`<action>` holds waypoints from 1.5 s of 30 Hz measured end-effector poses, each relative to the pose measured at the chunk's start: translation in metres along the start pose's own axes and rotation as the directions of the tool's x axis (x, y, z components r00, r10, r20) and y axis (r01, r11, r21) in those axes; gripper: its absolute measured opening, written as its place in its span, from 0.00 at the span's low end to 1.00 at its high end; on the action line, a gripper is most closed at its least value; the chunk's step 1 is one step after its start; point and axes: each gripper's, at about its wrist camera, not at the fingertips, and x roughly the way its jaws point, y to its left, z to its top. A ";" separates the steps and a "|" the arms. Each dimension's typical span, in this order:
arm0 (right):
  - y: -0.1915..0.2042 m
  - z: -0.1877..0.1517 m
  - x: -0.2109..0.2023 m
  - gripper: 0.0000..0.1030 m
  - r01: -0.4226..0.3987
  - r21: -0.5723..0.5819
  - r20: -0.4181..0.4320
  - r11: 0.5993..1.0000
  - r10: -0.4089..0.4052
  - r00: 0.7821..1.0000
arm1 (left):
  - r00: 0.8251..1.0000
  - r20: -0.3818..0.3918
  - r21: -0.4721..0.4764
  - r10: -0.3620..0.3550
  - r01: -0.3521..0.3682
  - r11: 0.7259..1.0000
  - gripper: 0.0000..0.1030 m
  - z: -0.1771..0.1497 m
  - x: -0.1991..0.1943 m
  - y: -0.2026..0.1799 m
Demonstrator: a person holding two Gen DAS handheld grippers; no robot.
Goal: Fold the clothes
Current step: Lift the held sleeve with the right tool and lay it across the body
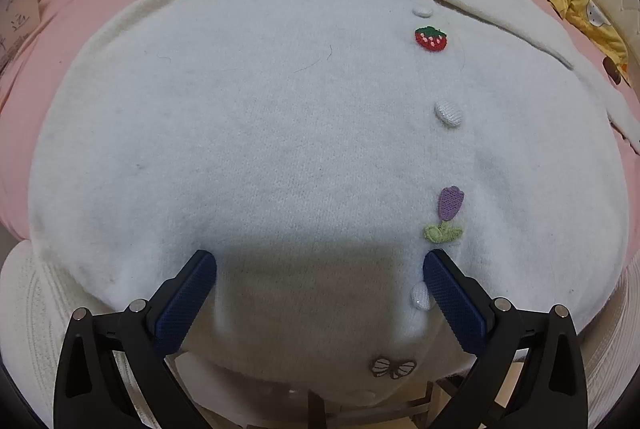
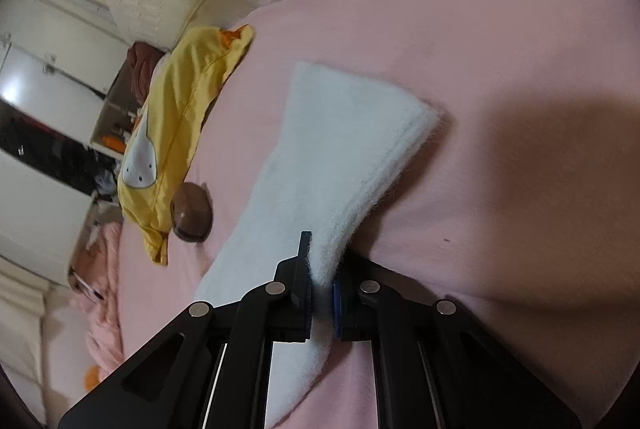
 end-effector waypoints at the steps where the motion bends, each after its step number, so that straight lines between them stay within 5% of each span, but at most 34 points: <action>1: 0.009 -0.001 -0.004 0.07 0.005 -0.027 0.011 1.000 -0.005 1.000 | 1.000 0.001 0.000 -0.002 0.002 1.000 1.00 -0.001 0.000 0.001; 7: 0.078 -0.015 -0.030 0.07 0.018 -0.210 0.064 0.978 -0.004 0.998 | 1.000 0.014 -0.001 -0.015 0.015 1.000 1.00 -0.004 0.000 0.004; 13: 0.176 -0.060 -0.046 0.07 -0.005 -0.430 0.058 0.903 0.033 0.998 | 0.995 0.050 -0.046 -0.091 0.094 0.995 1.00 -0.002 -0.011 0.019; 16: 0.222 -0.088 -0.048 0.07 -0.035 -0.493 0.038 0.869 0.062 0.997 | 0.980 0.111 -0.082 -0.166 0.175 0.981 1.00 0.006 -0.027 0.026; 25: 0.330 -0.194 -0.027 0.07 -0.044 -0.648 -0.003 0.760 0.055 0.998 | 0.955 0.210 -0.138 -0.209 0.241 0.961 1.00 0.019 -0.025 0.070; 28: 0.354 -0.234 -0.018 0.07 -0.022 -0.700 -0.002 0.714 0.029 1.000 | 0.937 0.248 -0.188 -0.246 0.296 0.937 1.00 0.026 -0.022 0.085; 31: 0.373 -0.278 -0.011 0.07 -0.021 -0.754 -0.017 0.657 0.013 1.000 | 0.931 0.311 -0.207 -0.191 0.263 0.942 1.00 0.031 -0.026 0.093; 35: 0.395 -0.330 0.001 0.07 -0.043 -0.798 -0.053 0.601 0.001 0.999 | 0.919 0.334 -0.245 -0.210 0.300 0.922 1.00 0.031 -0.023 0.108; 45: 0.435 -0.433 0.024 0.07 -0.112 -0.844 -0.145 0.525 -0.022 0.989 | 0.894 0.395 -0.310 -0.210 0.345 0.886 1.00 0.020 -0.028 0.139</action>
